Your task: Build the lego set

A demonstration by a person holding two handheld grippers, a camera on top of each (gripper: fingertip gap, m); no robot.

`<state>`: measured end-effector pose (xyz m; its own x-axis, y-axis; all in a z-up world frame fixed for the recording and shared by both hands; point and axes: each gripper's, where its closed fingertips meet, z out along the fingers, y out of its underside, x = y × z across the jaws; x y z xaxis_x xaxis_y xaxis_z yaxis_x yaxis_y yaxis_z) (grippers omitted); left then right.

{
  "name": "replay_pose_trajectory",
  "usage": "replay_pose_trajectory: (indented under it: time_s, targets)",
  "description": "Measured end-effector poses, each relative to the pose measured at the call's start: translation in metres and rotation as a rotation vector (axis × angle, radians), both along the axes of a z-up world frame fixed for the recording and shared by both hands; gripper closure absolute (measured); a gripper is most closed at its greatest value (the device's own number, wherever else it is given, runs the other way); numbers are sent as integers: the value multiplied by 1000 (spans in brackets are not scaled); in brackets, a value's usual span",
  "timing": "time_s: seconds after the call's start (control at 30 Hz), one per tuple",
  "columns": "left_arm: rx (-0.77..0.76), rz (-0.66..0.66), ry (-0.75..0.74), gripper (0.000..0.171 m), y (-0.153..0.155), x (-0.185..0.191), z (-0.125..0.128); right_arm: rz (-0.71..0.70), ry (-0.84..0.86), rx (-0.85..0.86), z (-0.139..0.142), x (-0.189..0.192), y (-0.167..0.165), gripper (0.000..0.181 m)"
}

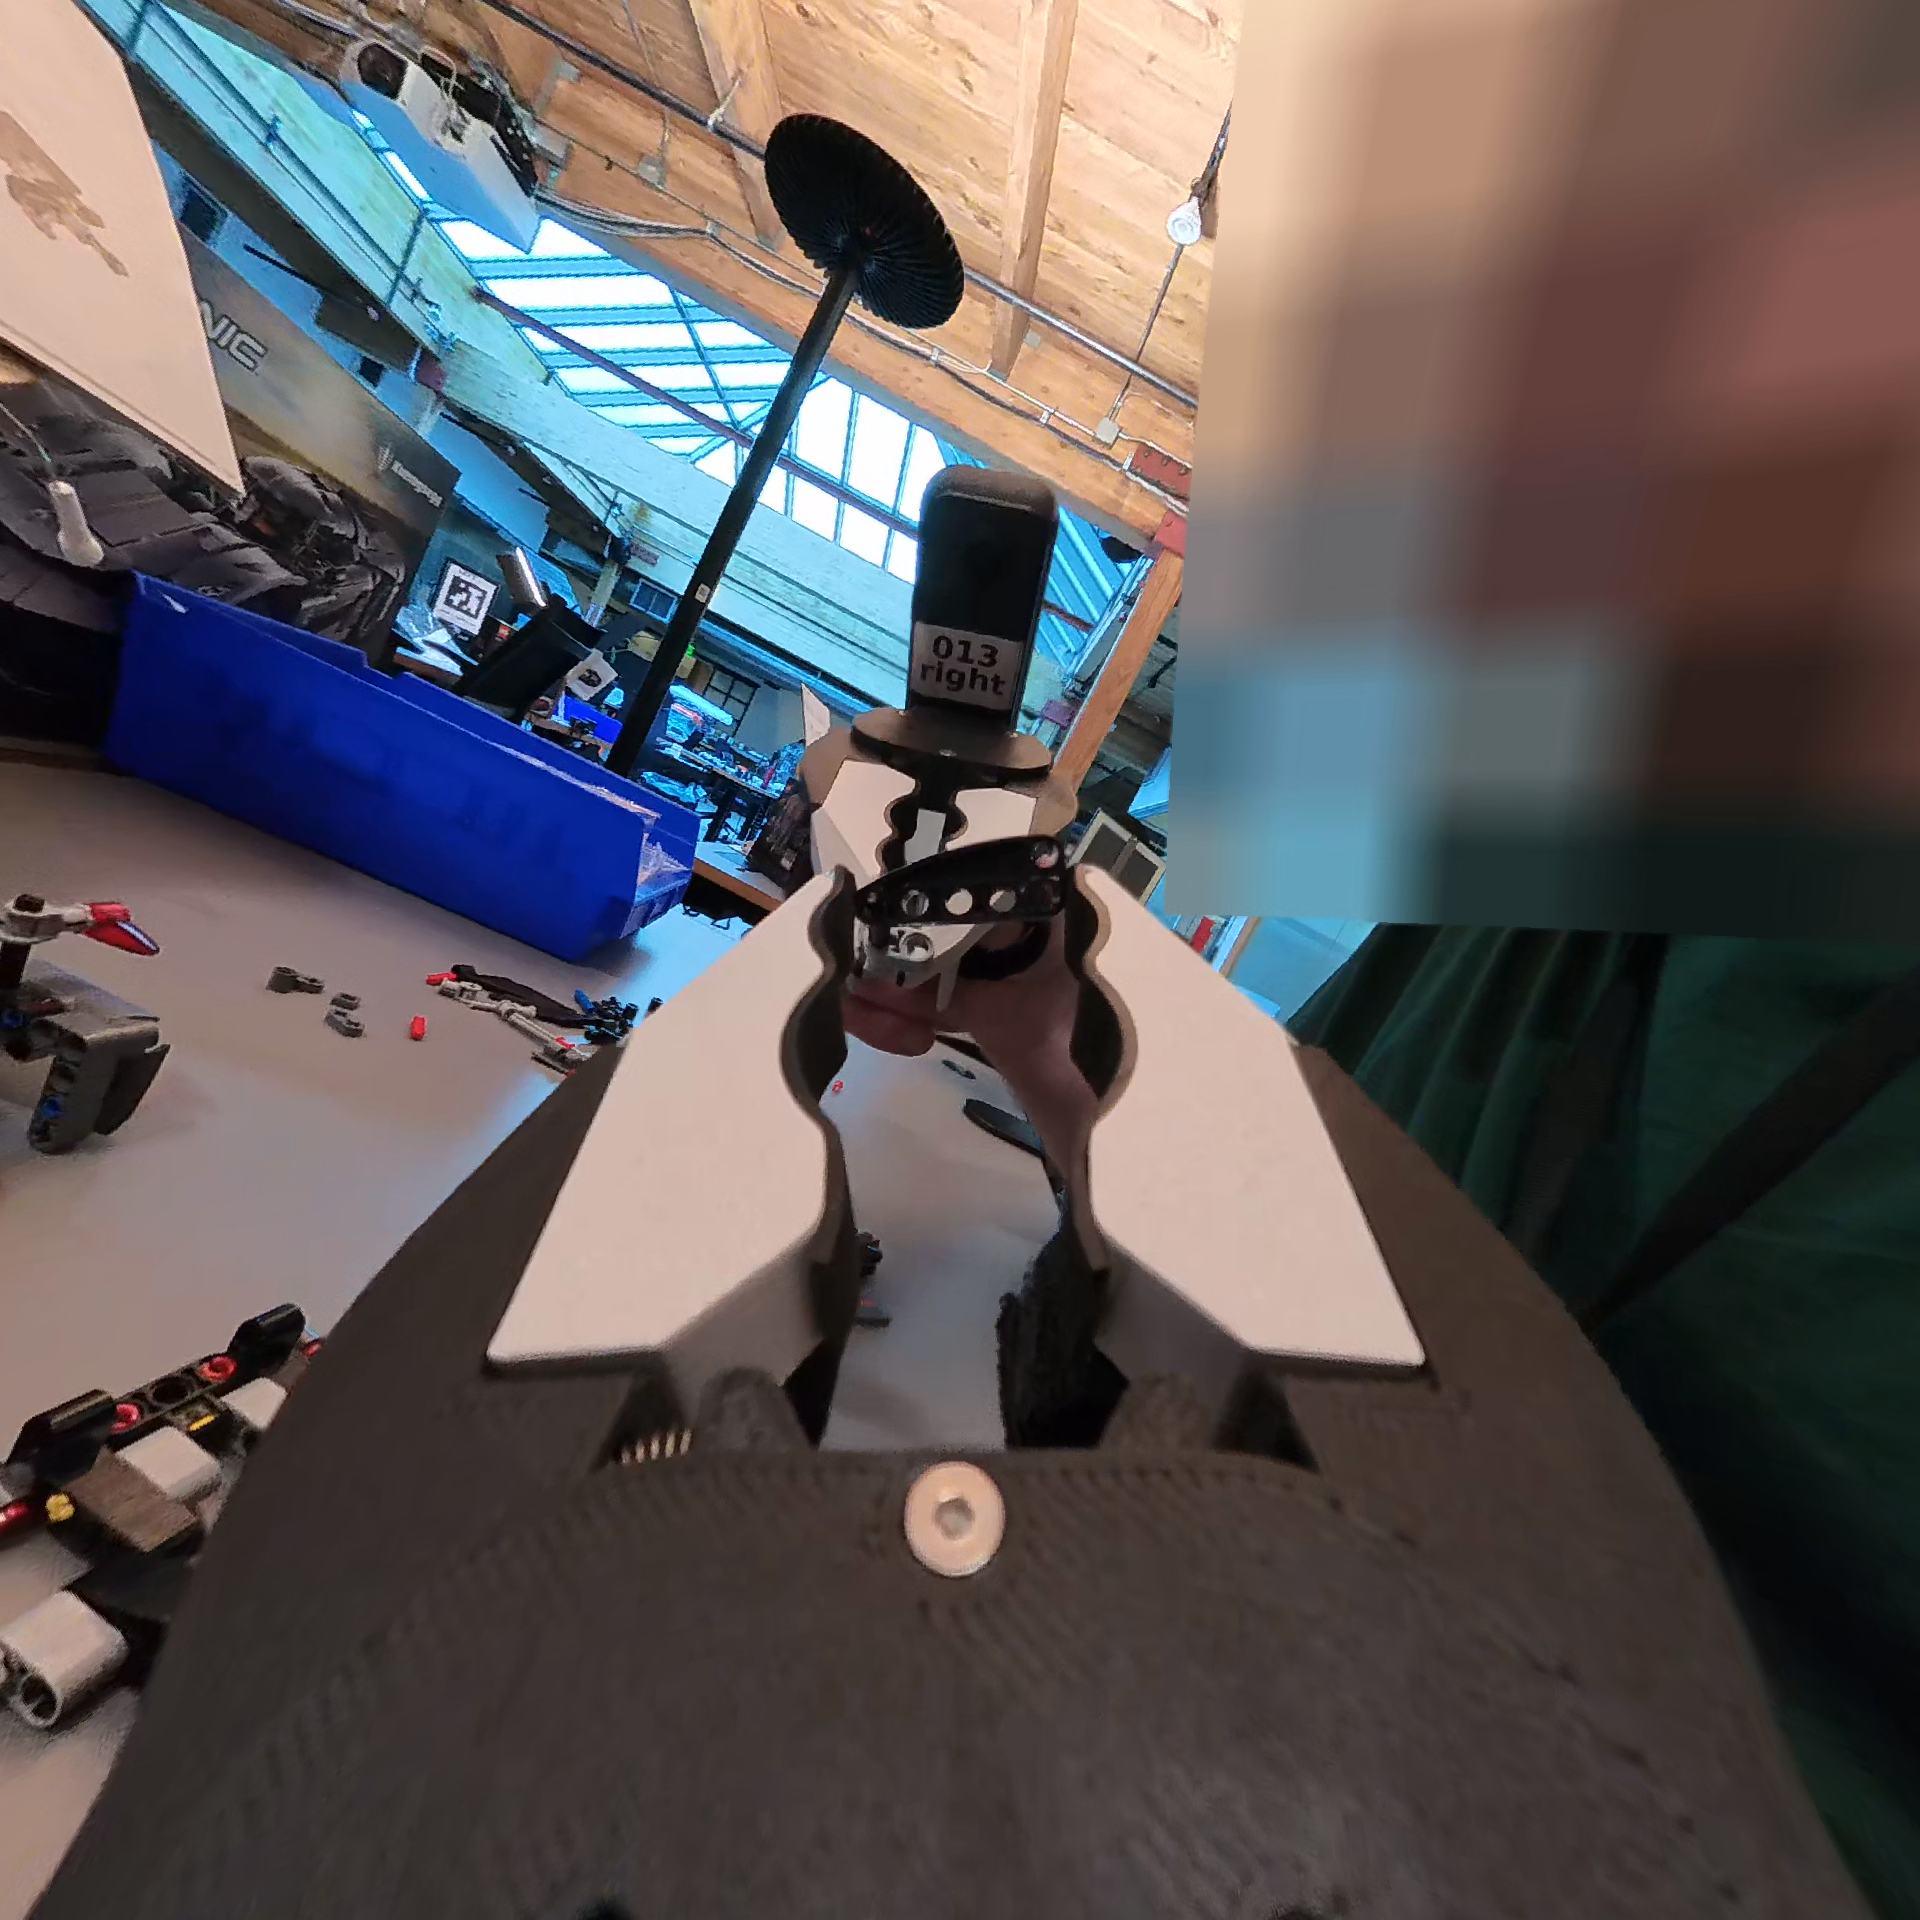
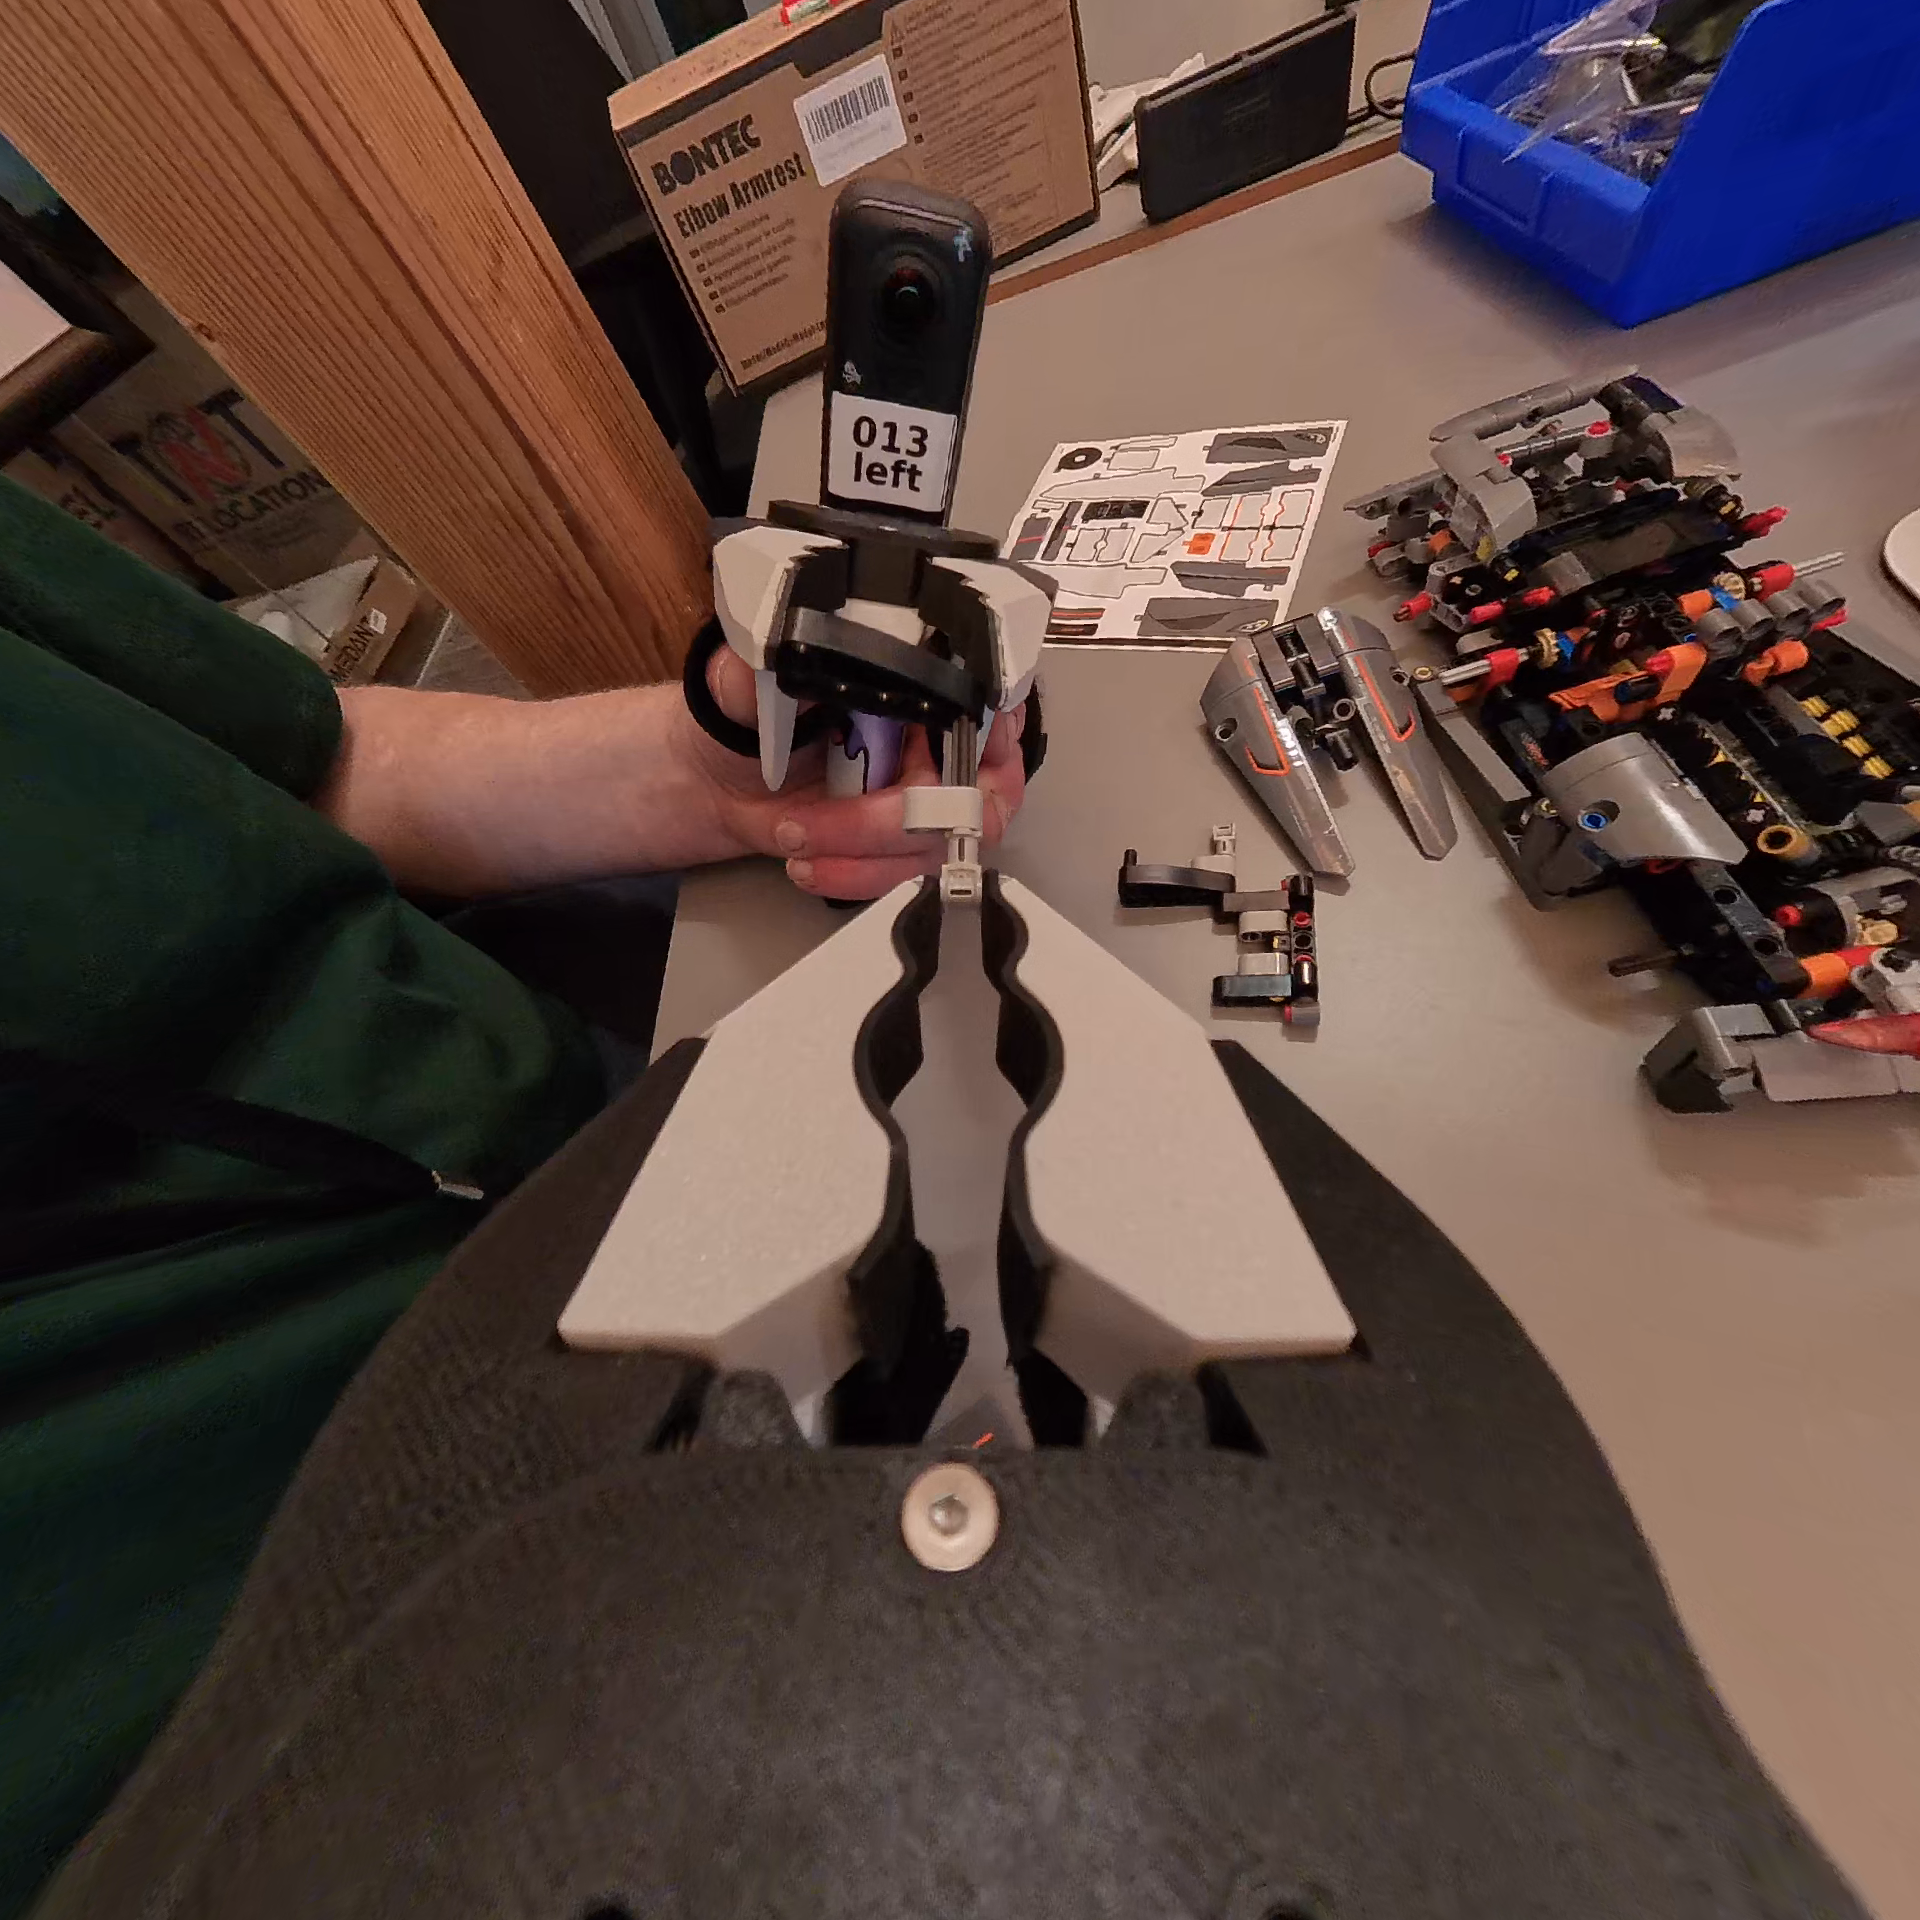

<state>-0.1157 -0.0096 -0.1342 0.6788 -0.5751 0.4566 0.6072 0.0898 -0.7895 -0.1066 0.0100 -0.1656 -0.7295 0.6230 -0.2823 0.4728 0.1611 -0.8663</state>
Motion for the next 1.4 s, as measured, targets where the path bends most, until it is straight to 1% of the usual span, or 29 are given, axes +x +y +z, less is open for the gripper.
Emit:
replay_pose_trajectory:
  time_s: [0.2, 0.37, 0.5, 0.63, 0.7, 0.93, 1.27, 1.4]
  targets:
    - [-14, -1, 91, 133, -1, 5, 0, 45, -30, -38, 1, 4, -1, 176]
    - [-20, -3, 238, 133, -3, 13, 2, 110, -71, -114, 5, 8, -5, 176]
    - [-59, -8, 369, 133, 1, 22, -5, 125, -69, -110, 6, 7, -8, 176]
    - [-31, -1, 370, 133, -1, 19, 4, 133, -30, -153, 13, 5, -11, 176]
    - [-7, -3, 335, 133, -2, 18, 8, 138, -20, -176, 15, 4, -13, 176]
    - [7, 4, 304, 133, -3, 17, 7, 120, 12, -143, 14, 3, -12, 176]
    - [-54, -16, 317, 133, 2, 19, 0, 77, 52, -126, 8, 5, -6, 176]
    - [-52, -15, 299, 133, 2, 18, 2, 57, 94, -138, 11, 6, -4, 176]
